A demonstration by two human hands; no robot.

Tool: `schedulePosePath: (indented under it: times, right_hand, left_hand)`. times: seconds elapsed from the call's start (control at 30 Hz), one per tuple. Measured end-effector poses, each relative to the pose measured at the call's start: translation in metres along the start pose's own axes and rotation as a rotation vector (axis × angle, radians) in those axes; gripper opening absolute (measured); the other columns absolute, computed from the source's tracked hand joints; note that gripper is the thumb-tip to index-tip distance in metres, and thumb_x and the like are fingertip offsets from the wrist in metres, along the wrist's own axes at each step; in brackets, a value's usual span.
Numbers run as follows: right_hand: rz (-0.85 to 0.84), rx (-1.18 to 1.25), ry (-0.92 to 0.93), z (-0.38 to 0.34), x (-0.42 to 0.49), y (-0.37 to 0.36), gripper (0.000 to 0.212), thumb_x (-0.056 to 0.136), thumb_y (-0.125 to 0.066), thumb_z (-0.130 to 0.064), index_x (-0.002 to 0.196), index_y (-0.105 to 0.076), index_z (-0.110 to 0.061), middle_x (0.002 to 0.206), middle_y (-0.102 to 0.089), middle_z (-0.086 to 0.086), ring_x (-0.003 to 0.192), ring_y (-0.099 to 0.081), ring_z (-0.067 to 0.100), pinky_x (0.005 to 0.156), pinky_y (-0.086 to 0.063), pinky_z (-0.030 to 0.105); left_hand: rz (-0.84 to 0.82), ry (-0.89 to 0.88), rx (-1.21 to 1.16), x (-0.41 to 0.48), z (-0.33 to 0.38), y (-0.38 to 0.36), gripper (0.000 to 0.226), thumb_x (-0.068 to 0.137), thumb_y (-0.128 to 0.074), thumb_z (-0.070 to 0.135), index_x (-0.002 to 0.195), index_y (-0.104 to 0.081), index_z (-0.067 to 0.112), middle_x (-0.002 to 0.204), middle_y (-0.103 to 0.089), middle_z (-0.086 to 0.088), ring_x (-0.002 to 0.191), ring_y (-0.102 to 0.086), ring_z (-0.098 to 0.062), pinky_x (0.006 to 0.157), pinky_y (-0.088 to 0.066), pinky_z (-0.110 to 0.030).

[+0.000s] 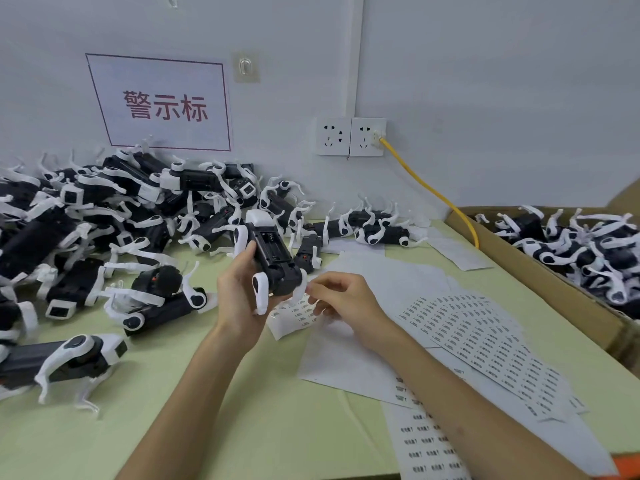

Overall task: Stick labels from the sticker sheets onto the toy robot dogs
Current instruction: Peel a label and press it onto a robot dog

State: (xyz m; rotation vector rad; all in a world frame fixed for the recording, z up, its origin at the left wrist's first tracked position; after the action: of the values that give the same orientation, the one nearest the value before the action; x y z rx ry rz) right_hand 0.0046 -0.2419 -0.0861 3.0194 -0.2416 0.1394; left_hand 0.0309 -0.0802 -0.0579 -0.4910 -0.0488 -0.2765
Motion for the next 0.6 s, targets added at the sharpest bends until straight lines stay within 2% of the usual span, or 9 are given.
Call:
schedulePosePath:
  times: [0.13,0.2,0.27,0.37,0.5,0.6]
  right_hand:
    - [0.010,0.079,-0.024,0.0008,-0.0002,0.0024,0.023,0.089,-0.076,-0.014,0.069,-0.076,-0.024,0.069,-0.071,-0.001,0.059,-0.064,0.012,0.054,-0.047,0.021]
    - [0.011,0.114,-0.041,0.0021,-0.0001,0.0030,0.025,0.089,-0.075,-0.013,0.067,-0.078,-0.026,0.071,-0.071,-0.001,0.060,-0.064,0.012,0.060,-0.047,0.022]
    - [0.012,0.138,-0.058,0.0034,0.0001,0.0033,0.025,0.088,-0.075,-0.014,0.067,-0.079,-0.027,0.072,-0.070,-0.001,0.062,-0.064,0.013,0.065,-0.046,0.025]
    - [0.011,0.152,-0.078,0.0044,0.0005,0.0030,0.025,0.088,-0.075,-0.014,0.066,-0.078,-0.025,0.071,-0.068,0.000,0.063,-0.062,0.015,0.064,-0.045,0.025]
    - [0.002,0.163,-0.084,0.0037,-0.0002,0.0037,0.023,0.088,-0.076,-0.016,0.066,-0.078,-0.024,0.072,-0.067,0.000,0.061,-0.060,0.012,0.061,-0.044,0.022]
    - [0.006,0.186,-0.078,0.0025,-0.0005,0.0042,0.018,0.088,-0.076,-0.014,0.071,-0.078,-0.021,0.071,-0.066,0.000,0.059,-0.058,0.011,0.060,-0.044,0.020]
  left_hand:
    - [-0.030,-0.051,0.007,-0.0011,0.0008,-0.0046,0.038,0.107,-0.043,0.031,0.102,-0.075,0.011,0.088,-0.076,-0.006,0.078,-0.075,-0.021,0.063,-0.059,-0.028]
    - [-0.055,-0.086,0.036,-0.0016,-0.0001,-0.0063,0.042,0.108,-0.041,0.027,0.094,-0.080,0.017,0.088,-0.077,-0.004,0.080,-0.074,-0.019,0.069,-0.060,-0.030]
    - [-0.081,-0.086,0.031,-0.0036,0.0001,-0.0095,0.045,0.103,-0.044,0.034,0.085,-0.083,0.022,0.090,-0.077,-0.003,0.082,-0.074,-0.019,0.074,-0.058,-0.031]
    - [-0.088,-0.090,0.025,-0.0044,0.0007,-0.0100,0.043,0.098,-0.047,0.038,0.083,-0.084,0.023,0.088,-0.077,-0.003,0.081,-0.074,-0.018,0.071,-0.060,-0.027]
    - [-0.085,-0.112,0.014,-0.0036,-0.0012,-0.0079,0.055,0.108,-0.035,0.028,0.083,-0.083,0.022,0.088,-0.077,-0.004,0.080,-0.074,-0.019,0.068,-0.059,-0.025]
    - [-0.078,-0.089,-0.019,-0.0033,-0.0016,-0.0088,0.050,0.105,-0.041,0.035,0.083,-0.084,0.020,0.089,-0.078,-0.005,0.080,-0.074,-0.021,0.067,-0.060,-0.027]
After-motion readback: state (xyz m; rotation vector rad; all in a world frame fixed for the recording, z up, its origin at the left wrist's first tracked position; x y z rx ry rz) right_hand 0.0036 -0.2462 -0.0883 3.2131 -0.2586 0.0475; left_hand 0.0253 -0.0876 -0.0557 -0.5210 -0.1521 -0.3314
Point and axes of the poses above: each hand's wrist, its own x-axis towards the middle knuckle, its own y-axis out of the back of the hand, z = x × y, the point moved 5 cm from there along x, towards the middle knuckle
